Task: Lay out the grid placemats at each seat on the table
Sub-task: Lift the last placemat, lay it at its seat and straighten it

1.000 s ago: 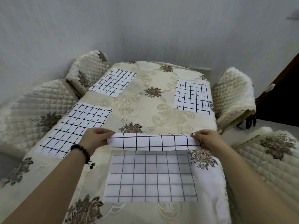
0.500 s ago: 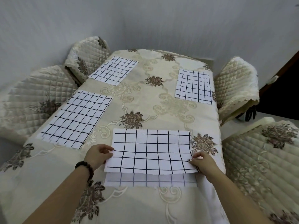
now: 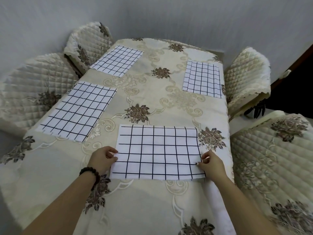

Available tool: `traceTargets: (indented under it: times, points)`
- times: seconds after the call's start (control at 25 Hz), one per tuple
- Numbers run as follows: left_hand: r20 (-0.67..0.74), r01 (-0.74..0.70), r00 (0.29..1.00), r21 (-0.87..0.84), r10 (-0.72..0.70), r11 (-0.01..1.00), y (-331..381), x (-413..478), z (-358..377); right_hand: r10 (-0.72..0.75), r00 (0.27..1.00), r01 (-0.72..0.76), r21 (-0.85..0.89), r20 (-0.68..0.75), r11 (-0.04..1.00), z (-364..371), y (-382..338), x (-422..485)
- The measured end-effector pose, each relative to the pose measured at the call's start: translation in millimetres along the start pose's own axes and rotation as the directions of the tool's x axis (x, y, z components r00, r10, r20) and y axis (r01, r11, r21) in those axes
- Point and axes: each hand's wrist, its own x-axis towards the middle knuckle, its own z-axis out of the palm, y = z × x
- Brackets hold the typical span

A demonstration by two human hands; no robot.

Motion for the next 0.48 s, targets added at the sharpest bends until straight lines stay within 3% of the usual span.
traceTargets:
  times: [0.12, 0.24, 0.36, 0.48]
  points:
    - [-0.004, -0.045, 0.999, 0.123, 0.046, 0.991, 0, -6, 2, 0.001, 1.000, -0.002, -0.090, -0.018, 0.996, 2, 3, -5]
    - [-0.172, -0.153, 0.964, 0.261, 0.202, 0.953, 6, -6, 4, -0.035, 0.990, 0.001, -0.244, -0.137, 0.970, 4, -5, -7]
    - [-0.229, -0.316, 0.870, 0.422, 0.437, 0.850, 33, 9, 15, -0.334, 0.908, 0.258, -0.292, -0.252, 0.921, 22, -35, 3]
    - [-0.093, -0.478, 0.810, 0.465, 0.578, 0.745, 76, 29, 50, -0.596, 0.795, 0.523, -0.370, -0.115, 0.768, 65, -77, 22]
